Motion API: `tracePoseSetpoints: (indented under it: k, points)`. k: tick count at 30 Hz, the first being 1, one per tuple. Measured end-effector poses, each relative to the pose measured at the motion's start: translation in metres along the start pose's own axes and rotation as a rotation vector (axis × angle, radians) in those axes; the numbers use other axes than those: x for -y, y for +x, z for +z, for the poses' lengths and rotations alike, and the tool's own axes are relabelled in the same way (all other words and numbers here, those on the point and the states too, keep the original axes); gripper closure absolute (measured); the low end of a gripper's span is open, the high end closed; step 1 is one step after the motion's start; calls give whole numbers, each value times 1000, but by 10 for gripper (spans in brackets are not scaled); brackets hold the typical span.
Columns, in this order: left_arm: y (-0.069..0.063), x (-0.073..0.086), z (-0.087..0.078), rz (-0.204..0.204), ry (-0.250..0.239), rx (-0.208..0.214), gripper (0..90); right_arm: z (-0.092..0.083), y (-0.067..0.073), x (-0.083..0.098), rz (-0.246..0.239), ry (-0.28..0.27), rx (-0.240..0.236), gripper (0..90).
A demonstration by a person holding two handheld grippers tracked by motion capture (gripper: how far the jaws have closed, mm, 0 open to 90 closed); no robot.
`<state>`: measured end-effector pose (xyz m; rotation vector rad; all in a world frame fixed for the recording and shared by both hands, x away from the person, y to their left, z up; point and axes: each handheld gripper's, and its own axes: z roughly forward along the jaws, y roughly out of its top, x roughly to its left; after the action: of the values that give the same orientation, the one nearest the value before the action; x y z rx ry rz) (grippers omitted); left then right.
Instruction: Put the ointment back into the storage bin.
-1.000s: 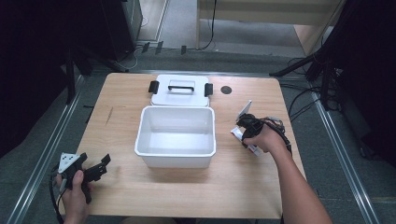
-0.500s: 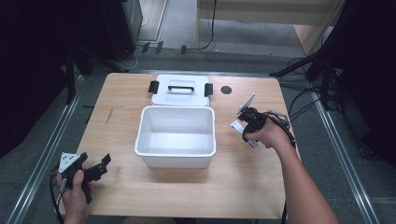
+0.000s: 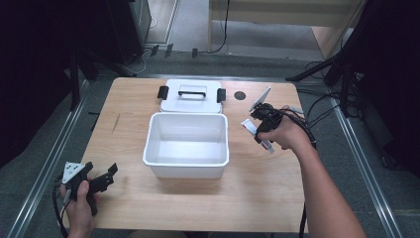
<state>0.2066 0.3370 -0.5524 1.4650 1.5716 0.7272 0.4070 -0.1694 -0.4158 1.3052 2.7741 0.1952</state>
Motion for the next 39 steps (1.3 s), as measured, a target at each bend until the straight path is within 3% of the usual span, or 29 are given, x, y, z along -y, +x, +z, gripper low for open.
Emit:
tracePoseSetpoints:
  k: [14,34,39]
  points:
    - [-1,0,0,3,-1,-3,74,-20,5,-8,-9,-16,-4,709]
    - [-1,0,0,5,-9,2,74,-44,30,-32,-66,-43,-13,709]
    - [-1,0,1,0,-4,2,74,-47,40,-40,-99,-50,-17,709]
